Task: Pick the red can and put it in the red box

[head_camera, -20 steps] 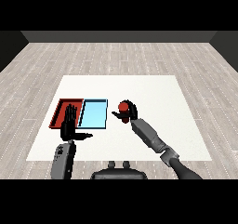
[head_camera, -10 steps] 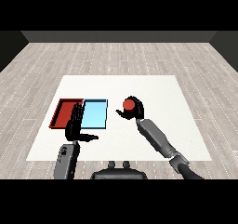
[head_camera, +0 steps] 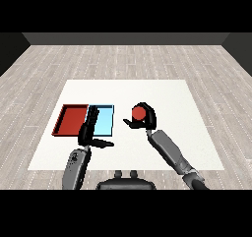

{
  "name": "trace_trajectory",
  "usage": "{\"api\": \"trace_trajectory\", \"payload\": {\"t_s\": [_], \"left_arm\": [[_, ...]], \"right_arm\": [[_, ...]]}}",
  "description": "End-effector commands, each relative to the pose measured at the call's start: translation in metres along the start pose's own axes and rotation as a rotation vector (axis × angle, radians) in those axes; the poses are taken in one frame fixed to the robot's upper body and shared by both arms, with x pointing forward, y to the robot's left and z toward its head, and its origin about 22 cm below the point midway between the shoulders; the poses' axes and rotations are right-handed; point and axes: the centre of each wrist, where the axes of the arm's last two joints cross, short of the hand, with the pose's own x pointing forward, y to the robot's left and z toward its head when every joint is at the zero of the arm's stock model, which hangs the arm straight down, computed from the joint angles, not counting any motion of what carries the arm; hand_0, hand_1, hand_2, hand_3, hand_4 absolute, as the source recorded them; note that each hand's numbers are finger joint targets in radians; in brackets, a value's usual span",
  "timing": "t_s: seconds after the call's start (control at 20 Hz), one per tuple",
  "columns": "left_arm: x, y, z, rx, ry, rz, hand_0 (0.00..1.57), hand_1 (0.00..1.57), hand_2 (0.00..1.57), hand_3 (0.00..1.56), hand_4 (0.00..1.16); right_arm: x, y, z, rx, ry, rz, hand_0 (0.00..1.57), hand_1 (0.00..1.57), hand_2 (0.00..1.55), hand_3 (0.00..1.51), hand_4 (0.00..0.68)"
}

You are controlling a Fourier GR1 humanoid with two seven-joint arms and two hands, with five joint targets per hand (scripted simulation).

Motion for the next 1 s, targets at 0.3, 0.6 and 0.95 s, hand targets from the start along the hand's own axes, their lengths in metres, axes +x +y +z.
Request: {"api": "trace_trajectory", "payload": {"t_s": [0.3, 0.6, 0.95], "left_arm": [[-0.010, -0.032, -0.003, -0.048, 0.072, -0.023, 0.00, 0.00, 0.00, 0.00, 0.00], [-0.040, -0.067, -0.017, -0.083, 0.142, 0.000, 0.00, 0.00, 0.00, 0.00, 0.00], [-0.047, -0.061, -0.023, -0.072, 0.174, -0.001, 0.00, 0.00, 0.00, 0.00, 0.00]], "right_arm": [[0.023, -0.004, 0.022, 0.019, -0.076, -0.014, 1.44, 1.44, 1.42, 1.40, 0.634], [0.013, 0.007, 0.026, 0.040, -0.116, -0.039, 1.44, 1.44, 1.43, 1.40, 0.616], [0.026, 0.011, 0.009, 0.068, -0.133, -0.060, 1.46, 1.46, 1.44, 1.39, 0.659]]}}
